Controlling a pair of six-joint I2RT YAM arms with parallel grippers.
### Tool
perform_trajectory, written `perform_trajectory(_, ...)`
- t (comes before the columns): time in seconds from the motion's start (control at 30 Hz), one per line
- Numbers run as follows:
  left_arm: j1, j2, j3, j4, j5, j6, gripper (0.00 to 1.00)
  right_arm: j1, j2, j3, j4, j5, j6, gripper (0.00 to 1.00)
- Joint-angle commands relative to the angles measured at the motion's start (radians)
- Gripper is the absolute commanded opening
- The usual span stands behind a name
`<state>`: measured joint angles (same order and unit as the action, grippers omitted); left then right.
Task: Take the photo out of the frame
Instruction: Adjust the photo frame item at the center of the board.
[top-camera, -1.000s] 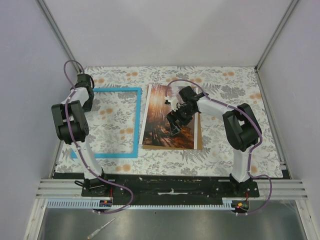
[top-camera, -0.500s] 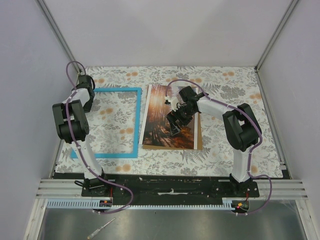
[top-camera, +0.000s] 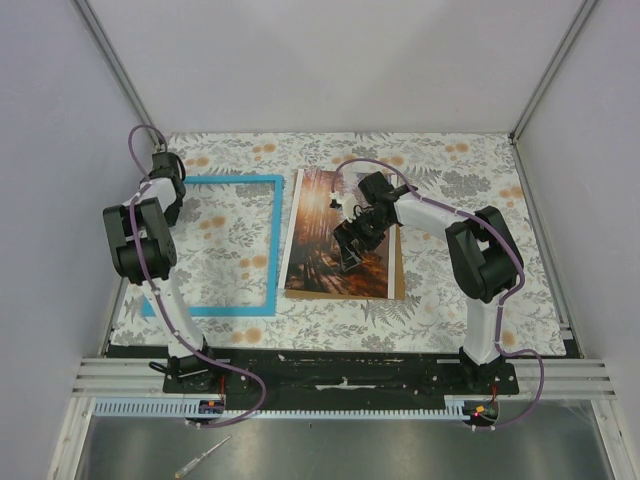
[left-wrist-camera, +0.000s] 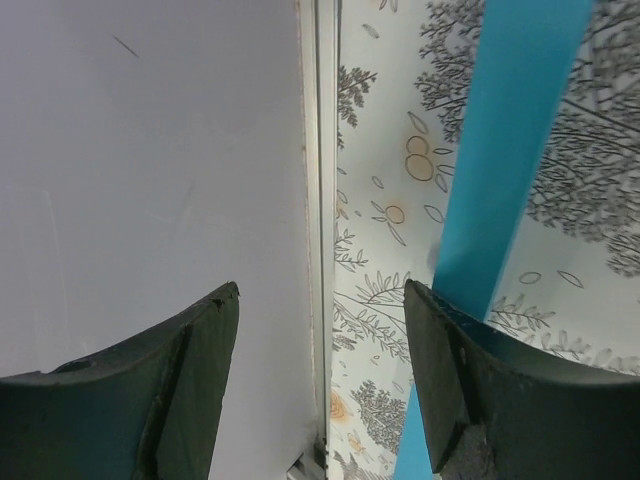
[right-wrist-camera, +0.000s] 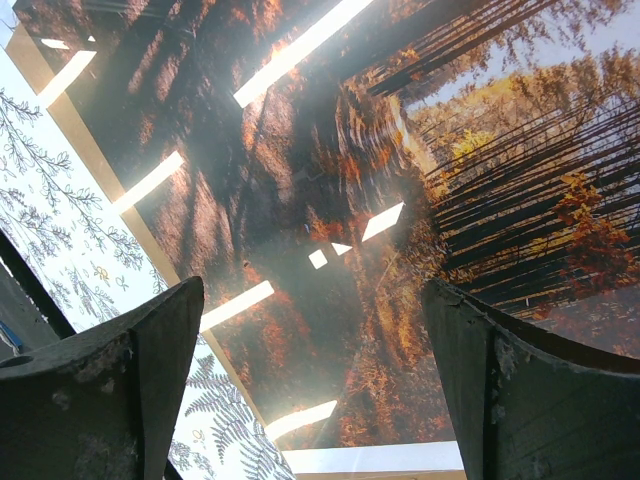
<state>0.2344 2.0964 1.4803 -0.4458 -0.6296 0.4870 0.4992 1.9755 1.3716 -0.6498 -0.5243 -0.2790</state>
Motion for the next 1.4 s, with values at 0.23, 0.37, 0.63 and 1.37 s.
perform_trajectory(0.23,-0.001,-0.329,-0.104,-0.017,0.248,-0.033,0.73,-0.019,0.048,-0.028,-0.001,0.073,-0.009,0.98)
perform_trajectory(0.37,-0.001,-0.338,-0.195,-0.025,0.277,-0.004,0.73,-0.021,0.045,-0.028,-0.001,0.073,-0.008,0.98)
perform_trajectory(0.63,-0.001,-0.262,-0.299,0.027,0.240,0.019,0.73,-0.022,0.040,-0.029,-0.001,0.070,-0.009,0.98)
perform_trajectory(1.37,0.037,-0.016,-0.100,0.053,0.082,-0.031,0.73,-0.025,0.045,-0.029,-0.002,0.061,-0.011,0.98)
